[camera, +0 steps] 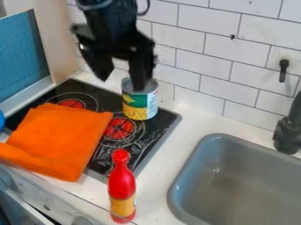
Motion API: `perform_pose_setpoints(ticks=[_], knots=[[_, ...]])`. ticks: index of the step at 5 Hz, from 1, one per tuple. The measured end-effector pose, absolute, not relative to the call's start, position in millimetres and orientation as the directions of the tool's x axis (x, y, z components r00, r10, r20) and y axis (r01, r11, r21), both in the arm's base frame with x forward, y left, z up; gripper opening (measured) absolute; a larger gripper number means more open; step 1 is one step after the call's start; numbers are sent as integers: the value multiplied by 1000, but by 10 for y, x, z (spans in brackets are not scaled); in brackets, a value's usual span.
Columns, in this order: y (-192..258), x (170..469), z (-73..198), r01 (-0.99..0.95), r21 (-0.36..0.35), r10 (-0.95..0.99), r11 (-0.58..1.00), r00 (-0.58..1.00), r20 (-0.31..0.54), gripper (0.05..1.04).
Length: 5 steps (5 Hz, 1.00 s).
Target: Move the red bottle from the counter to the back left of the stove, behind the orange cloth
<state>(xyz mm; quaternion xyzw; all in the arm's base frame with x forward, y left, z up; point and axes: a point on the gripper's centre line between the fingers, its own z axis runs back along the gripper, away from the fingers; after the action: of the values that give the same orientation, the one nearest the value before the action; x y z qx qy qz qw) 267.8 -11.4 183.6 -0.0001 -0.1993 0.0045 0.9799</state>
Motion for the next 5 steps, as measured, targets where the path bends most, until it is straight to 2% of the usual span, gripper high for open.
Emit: perform_pose_setpoints(ticks=[1, 2, 3, 4, 5], knots=[[-201, 2520, 1941, 28, 30, -38, 999, 911, 411, 1001], [-291, 2265, 1745, 76, 51, -88, 996, 943, 321, 1001], [-351, 2141, 1656, 95, 54, -106, 994, 959, 263, 1001], [-416, 2049, 1517, 120, 50, -129, 991, 965, 227, 1001], [-527, 1995, 1449, 162, -20, -152, 987, 957, 248, 1001]])
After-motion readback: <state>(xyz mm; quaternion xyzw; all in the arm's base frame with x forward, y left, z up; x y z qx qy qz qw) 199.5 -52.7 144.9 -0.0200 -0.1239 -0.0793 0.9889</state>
